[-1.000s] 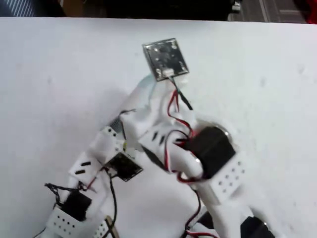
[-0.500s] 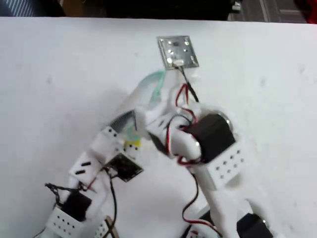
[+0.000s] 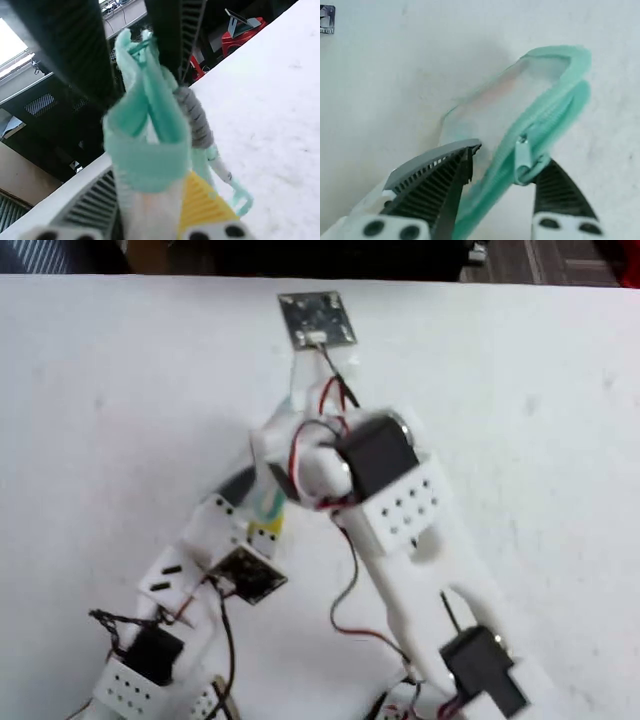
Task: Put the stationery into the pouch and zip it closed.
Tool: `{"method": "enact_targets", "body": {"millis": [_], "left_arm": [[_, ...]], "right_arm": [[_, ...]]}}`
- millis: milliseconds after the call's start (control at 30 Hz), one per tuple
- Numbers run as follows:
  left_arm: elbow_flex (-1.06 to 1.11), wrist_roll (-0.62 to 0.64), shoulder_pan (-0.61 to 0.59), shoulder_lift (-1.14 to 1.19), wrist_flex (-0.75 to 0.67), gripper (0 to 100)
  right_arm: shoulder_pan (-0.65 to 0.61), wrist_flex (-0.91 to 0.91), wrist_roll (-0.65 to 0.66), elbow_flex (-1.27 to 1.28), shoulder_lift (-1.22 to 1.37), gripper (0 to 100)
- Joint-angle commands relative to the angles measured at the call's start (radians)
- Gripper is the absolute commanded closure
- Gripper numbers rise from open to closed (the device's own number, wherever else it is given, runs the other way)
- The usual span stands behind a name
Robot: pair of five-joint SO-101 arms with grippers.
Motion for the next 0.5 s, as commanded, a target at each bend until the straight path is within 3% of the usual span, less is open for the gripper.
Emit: {"method": "enact_targets", "body": {"millis": [0,100,267,367,467], "left_arm": [[-0.002,-0.012,0.013,-0.012,-0.026,98],[-0.002,-0.014,0.013,-0.012,-0.020,98],[-0.020,-0.011,0.018,-0.012,0.005,98],[-0.164,0.031,0.054,-0.012,0.232,91],[-0.374,0.242,0.062,-0.012,0.499,81]], "right_arm": [[0.024,0.019,0.089,-0.094,0.073,93.0],[0.048,0.019,0.127,-0.110,0.125,98.1],[0.122,0.013,0.149,-0.117,0.186,98.1],[0.170,0.002,0.150,-0.124,0.199,98.1],[0.202,0.002,0.192,-0.198,0.202,98.1]]}}
